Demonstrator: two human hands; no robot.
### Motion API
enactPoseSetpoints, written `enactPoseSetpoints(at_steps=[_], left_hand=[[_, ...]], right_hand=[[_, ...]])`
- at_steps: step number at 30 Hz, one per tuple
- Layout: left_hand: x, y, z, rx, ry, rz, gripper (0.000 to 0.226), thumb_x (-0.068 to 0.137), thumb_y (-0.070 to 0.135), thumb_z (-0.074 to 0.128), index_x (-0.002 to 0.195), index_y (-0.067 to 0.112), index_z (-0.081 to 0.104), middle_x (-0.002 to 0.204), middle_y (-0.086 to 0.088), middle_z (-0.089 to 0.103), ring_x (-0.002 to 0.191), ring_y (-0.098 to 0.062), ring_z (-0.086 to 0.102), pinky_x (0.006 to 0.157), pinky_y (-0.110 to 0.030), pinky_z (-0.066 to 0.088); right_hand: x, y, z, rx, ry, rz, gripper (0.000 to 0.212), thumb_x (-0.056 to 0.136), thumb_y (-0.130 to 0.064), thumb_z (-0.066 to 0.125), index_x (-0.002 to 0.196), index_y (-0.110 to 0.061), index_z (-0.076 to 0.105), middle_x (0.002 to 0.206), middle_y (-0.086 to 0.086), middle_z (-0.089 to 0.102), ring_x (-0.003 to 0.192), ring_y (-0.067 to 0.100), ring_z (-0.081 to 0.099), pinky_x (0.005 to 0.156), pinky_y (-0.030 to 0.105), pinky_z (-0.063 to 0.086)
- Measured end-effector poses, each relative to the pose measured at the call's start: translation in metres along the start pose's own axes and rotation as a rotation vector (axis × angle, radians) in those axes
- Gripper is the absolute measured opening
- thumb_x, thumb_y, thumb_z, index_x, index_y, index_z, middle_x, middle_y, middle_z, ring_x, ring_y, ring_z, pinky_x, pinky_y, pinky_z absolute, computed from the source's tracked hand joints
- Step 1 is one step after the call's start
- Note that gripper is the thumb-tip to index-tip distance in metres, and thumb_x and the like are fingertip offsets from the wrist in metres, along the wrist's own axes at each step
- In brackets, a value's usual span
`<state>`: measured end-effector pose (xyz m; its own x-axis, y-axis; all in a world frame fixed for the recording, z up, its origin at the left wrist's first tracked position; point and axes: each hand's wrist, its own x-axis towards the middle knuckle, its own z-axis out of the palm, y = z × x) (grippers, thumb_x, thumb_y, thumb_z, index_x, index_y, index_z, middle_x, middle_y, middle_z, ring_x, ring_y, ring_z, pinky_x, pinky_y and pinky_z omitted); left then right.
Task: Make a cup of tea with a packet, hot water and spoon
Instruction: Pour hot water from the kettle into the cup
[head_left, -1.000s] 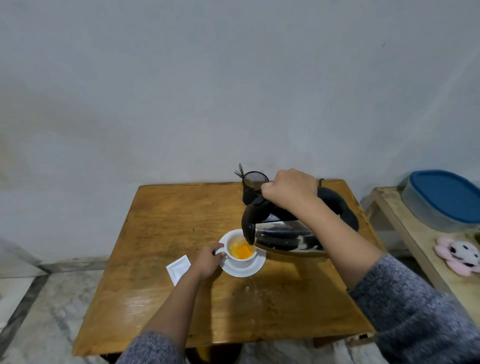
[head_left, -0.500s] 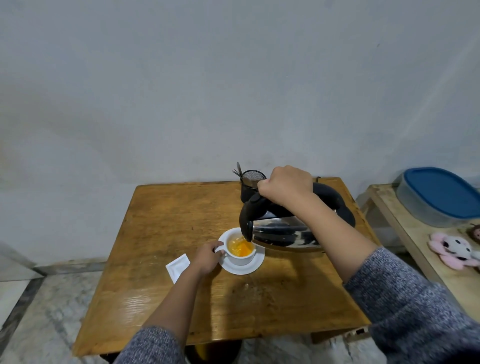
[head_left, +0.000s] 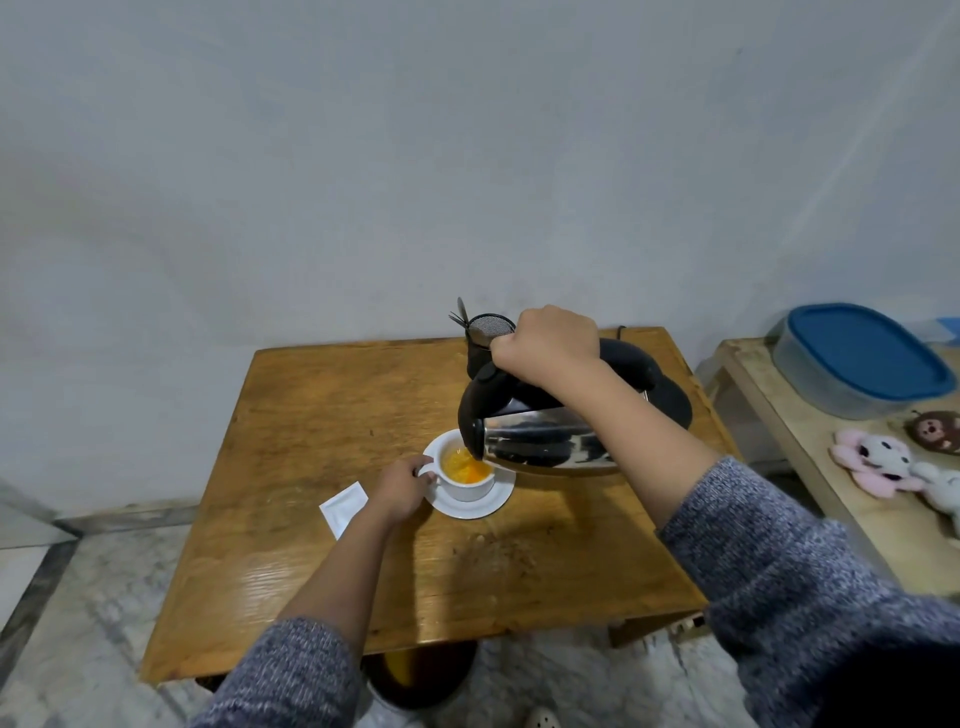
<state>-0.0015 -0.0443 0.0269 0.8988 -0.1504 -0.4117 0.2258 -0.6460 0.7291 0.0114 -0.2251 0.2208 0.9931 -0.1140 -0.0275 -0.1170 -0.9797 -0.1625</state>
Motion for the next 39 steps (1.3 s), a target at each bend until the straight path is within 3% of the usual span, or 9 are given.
enactPoseSetpoints(at_steps=[7,11,18,24,30,35,39], left_hand=[[-0.001,0.0024,0.001,-0.004,0.004,-0.02,0.034,0.092,0.013,0.049,0.125,0.008,0.055,0.13,-0.015,0.058,0.117,-0.03,0.052,0.094,-0.035,0.04],[-0.0022,0.0029,0.001,0.008,0.009,-0.02,0.034,0.092,0.014,0.049,0.125,0.008,0.056,0.128,-0.016,0.059,0.116,-0.031,0.053,0.093,-0.036,0.041],[-0.0045,0.0044,0.0001,0.011,0.013,-0.021,0.034,0.092,0.015,0.05,0.125,0.01,0.056,0.129,-0.014,0.058,0.115,-0.03,0.053,0.095,-0.037,0.042],[-0.0053,0.0055,0.0003,0.004,0.017,-0.03,0.035,0.093,0.015,0.049,0.127,0.01,0.053,0.133,-0.014,0.056,0.118,-0.03,0.052,0.098,-0.038,0.041],[-0.006,0.0068,0.001,0.019,0.02,-0.019,0.036,0.093,0.014,0.048,0.128,0.007,0.052,0.133,-0.016,0.055,0.12,-0.031,0.051,0.098,-0.037,0.04],[-0.0066,0.0072,-0.0008,0.016,0.014,-0.008,0.034,0.093,0.013,0.048,0.126,0.007,0.054,0.131,-0.016,0.057,0.118,-0.031,0.052,0.095,-0.035,0.04],[-0.0075,0.008,-0.0005,0.025,0.01,0.001,0.033,0.093,0.012,0.048,0.125,0.006,0.054,0.132,-0.014,0.056,0.118,-0.031,0.051,0.089,-0.029,0.037]], right_hand=[[0.0004,0.0013,0.0003,0.003,0.006,-0.022,0.02,0.082,-0.031,0.046,0.077,-0.012,0.053,0.062,-0.001,0.042,0.068,0.022,0.049,0.055,0.026,0.032],[0.0005,0.0003,0.0002,0.002,0.0,-0.013,0.019,0.082,-0.03,0.046,0.078,-0.012,0.053,0.062,-0.001,0.042,0.069,0.023,0.05,0.059,0.028,0.033],[0.0017,0.0031,0.0007,-0.005,-0.001,0.004,0.027,0.082,-0.03,0.046,0.061,-0.015,0.045,0.062,0.0,0.048,0.055,0.014,0.043,0.051,0.023,0.03],[0.0005,0.0026,0.0008,-0.018,0.008,0.007,0.022,0.083,-0.031,0.045,0.073,-0.012,0.051,0.062,0.0,0.046,0.055,0.015,0.042,0.052,0.024,0.031],[0.0017,-0.0005,0.001,-0.009,0.013,0.024,0.029,0.083,-0.031,0.045,0.058,-0.015,0.043,0.062,0.0,0.048,0.055,0.014,0.043,0.05,0.023,0.03],[0.0003,-0.0036,-0.0001,-0.008,-0.004,0.018,0.022,0.083,-0.031,0.046,0.073,-0.013,0.052,0.062,-0.001,0.044,0.061,0.018,0.047,0.056,0.026,0.033],[0.0002,-0.0026,-0.0019,-0.014,-0.013,0.02,0.021,0.083,-0.03,0.046,0.073,-0.012,0.052,0.062,-0.001,0.043,0.061,0.019,0.045,0.053,0.025,0.031]])
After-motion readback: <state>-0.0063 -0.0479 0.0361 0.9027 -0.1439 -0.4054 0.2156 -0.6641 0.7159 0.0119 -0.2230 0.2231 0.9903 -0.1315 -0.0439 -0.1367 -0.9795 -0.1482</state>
